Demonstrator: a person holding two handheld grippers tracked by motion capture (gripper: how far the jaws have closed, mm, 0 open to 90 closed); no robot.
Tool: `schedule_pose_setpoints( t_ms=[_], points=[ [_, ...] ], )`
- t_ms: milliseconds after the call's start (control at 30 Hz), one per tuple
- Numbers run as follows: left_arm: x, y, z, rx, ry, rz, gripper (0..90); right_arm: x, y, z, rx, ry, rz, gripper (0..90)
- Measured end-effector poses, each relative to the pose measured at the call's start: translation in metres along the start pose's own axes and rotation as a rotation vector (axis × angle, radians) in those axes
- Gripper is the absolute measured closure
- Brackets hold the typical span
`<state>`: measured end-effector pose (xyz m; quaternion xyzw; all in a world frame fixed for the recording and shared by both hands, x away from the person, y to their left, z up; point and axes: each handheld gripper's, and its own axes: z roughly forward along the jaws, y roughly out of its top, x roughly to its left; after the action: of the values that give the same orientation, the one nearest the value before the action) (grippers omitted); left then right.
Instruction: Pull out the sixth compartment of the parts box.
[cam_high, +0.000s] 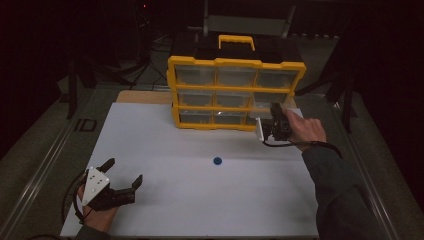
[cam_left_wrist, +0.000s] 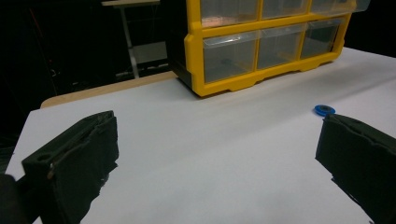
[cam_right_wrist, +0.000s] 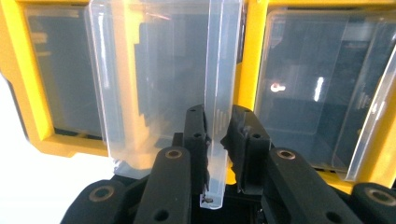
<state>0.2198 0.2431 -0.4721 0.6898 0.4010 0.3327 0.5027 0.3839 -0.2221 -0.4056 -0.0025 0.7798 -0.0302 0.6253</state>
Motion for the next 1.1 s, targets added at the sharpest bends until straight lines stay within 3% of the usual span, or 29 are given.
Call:
schedule_pose_setpoints(
  t_ms=[1100],
  points=[
    [0.0,0.0,0.0,-0.001,0.0,-0.001,0.0,0.004,-0.004,-0.023,-0.014,0.009,-0.013,77.4]
  ],
)
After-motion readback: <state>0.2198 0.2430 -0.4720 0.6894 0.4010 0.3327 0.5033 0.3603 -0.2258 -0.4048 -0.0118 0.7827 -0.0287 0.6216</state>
